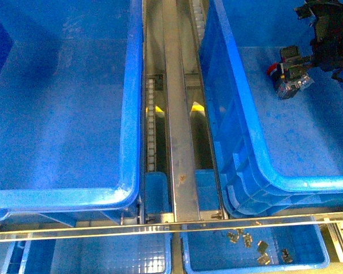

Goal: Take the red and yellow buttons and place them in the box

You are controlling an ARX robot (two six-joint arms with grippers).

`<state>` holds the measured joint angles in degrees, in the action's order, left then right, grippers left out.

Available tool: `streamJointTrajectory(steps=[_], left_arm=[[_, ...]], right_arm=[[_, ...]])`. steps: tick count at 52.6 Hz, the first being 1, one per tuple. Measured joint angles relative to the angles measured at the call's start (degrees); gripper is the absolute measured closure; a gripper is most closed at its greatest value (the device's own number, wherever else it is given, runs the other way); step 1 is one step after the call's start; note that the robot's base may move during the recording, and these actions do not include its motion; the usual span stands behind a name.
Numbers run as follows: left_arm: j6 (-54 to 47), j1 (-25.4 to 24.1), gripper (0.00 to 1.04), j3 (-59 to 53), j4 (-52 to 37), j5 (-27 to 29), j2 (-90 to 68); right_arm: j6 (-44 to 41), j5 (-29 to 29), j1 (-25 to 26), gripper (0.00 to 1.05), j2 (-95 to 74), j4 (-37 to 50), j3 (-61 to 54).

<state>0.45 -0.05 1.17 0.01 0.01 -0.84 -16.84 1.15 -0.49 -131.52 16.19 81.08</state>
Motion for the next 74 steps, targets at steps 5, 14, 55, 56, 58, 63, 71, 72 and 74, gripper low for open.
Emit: streamJointTrajectory(steps=[5, 14, 55, 56, 58, 63, 71, 72, 74], left_arm=[[0.00, 0.00, 1.02, 0.00, 0.00, 0.00, 0.00], [0.00, 0.00, 1.02, 0.00, 0.00, 0.00, 0.00], [0.00, 0.00, 1.02, 0.00, 0.00, 0.02, 0.00], [0.00, 0.00, 1.02, 0.00, 0.00, 0.02, 0.00], [0.00, 0.00, 1.02, 0.00, 0.00, 0.02, 0.00], [0.00, 0.00, 1.02, 0.00, 0.00, 0.00, 0.00], [0.00, 0.00, 1.02, 0.00, 0.00, 0.00, 0.00], [0.00, 0.00, 1.02, 0.00, 0.00, 0.00, 0.00], [0.00, 0.00, 1.02, 0.00, 0.00, 0.00, 0.00]], right_arm=[[0.81, 0.44, 0.15, 0.10, 1.68, 3.63, -3.72], [0.96, 3.23, 1.01, 0.06, 9.14, 9.09, -13.22], [16.20, 6.84, 5.35, 0.15, 73.42, 8.22, -63.60], [16.22, 5.16, 5.16, 0.18, 72.98, 12.87, -65.40], [16.22, 3.37, 4.74, 0.25, 72.78, 20.59, -68.72], [16.26, -0.72, 1.77, 0.41, 75.41, 28.89, -72.13], [16.24, -0.98, 0.79, 0.65, 80.81, 27.74, -74.29], [16.24, -1.07, 0.79, 0.69, 81.35, 27.28, -74.73], [16.24, -1.07, 0.76, 0.74, 82.25, 26.56, -75.32]])
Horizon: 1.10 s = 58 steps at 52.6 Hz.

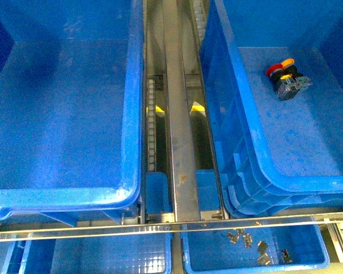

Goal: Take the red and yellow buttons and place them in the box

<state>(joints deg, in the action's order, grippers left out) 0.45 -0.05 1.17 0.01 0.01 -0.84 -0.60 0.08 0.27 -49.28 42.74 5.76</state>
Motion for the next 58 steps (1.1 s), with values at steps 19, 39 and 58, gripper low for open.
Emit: streamJointTrajectory(steps=[19, 39, 58], left_arm=[[-0.02, 0.00, 1.02, 0.00, 0.00, 0.00, 0.00], [-0.02, 0.00, 1.02, 0.00, 0.00, 0.02, 0.00], [0.00, 0.00, 1.02, 0.00, 0.00, 0.02, 0.00]], right_arm=[[0.04, -0.07, -0.15, 1.01, 9.97, -4.90, -4.46], [0.04, -0.09, -0.17, 1.01, 24.20, -17.79, -4.52], [0.04, -0.09, -0.17, 1.01, 32.76, -26.16, -4.52]])
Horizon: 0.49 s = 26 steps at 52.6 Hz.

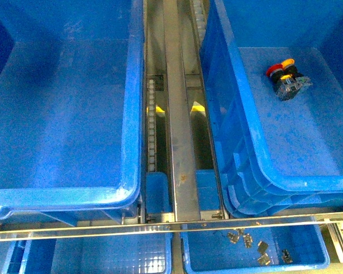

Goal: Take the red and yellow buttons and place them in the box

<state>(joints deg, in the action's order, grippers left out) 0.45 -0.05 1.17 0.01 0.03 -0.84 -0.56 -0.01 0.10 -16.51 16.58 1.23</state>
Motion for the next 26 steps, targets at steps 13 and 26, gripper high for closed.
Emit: streamJointTrajectory(steps=[13, 26], left_arm=[[0.00, 0.00, 1.02, 0.00, 0.00, -0.02, 0.00], [-0.02, 0.00, 1.02, 0.00, 0.00, -0.02, 0.00]], right_arm=[[0.00, 0.00, 0.00, 1.01, 4.46, -4.44, 0.00], [0.00, 0.20, 0.00, 1.01, 11.67, -13.57, 0.02]])
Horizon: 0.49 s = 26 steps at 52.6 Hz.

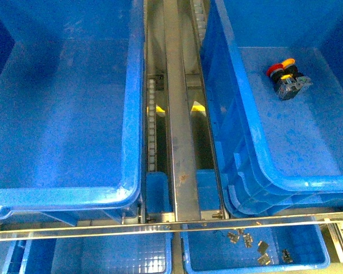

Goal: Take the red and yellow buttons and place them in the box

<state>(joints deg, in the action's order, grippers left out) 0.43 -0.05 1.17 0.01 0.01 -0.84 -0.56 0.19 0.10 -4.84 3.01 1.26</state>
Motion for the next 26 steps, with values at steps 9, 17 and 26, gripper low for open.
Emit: streamJointTrajectory(steps=[9, 17, 26], left_arm=[[0.02, 0.00, 1.02, 0.00, 0.00, 0.02, 0.00], [0.00, 0.00, 1.02, 0.00, 0.00, 0.02, 0.00], [0.00, 0.00, 1.02, 0.00, 0.00, 0.00, 0.00]], right_arm=[[0.00, -0.22, 0.00, 1.01, 4.59, -2.75, 0.00], [0.00, -0.20, 0.00, 1.01, 4.55, -2.91, 0.00], [0.02, -0.20, 0.00, 1.01, 4.57, -2.91, 0.00]])
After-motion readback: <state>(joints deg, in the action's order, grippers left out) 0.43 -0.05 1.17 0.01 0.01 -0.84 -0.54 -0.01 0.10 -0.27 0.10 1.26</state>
